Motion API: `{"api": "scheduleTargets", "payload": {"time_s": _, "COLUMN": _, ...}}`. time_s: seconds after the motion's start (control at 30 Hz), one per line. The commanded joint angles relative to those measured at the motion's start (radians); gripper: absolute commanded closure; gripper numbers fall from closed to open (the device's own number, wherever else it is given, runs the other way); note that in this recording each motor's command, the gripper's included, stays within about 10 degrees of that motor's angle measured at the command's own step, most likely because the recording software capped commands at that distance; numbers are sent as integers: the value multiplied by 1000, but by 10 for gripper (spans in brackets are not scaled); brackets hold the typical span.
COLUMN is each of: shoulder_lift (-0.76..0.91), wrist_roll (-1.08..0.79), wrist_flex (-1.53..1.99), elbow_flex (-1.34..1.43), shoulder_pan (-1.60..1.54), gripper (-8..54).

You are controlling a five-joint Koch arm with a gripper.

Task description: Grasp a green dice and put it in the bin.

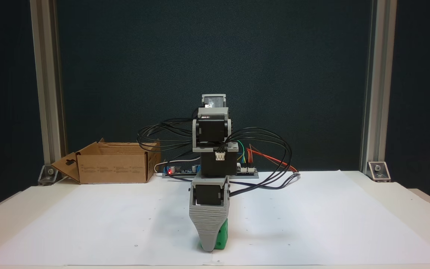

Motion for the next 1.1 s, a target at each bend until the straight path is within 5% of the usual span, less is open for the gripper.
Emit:
{"api": "scheduleTargets", "payload": {"time_s": 0.0, "shoulder_lift": 15, "wrist_roll": 31, "wrist_flex": 5, "elbow_flex": -41, "shoulder_pan": 6, "gripper": 340}}
{"api": "scheduleTargets", "payload": {"time_s": 0.2, "shoulder_lift": 21, "wrist_roll": 32, "wrist_flex": 66, "elbow_flex": -43, "shoulder_pan": -2, "gripper": 340}}
{"api": "scheduleTargets", "payload": {"time_s": 0.57, "shoulder_lift": 532, "wrist_roll": 41, "wrist_flex": 325, "elbow_flex": -18, "shoulder_pan": -60, "gripper": 340}}
{"api": "scheduleTargets", "payload": {"time_s": 0.77, "shoulder_lift": 765, "wrist_roll": 40, "wrist_flex": 117, "elbow_flex": 308, "shoulder_pan": -60, "gripper": 340}}
{"api": "scheduleTargets", "payload": {"time_s": 1.07, "shoulder_lift": 1029, "wrist_roll": -199, "wrist_flex": -35, "elbow_flex": 595, "shoulder_pan": 433, "gripper": 340}}
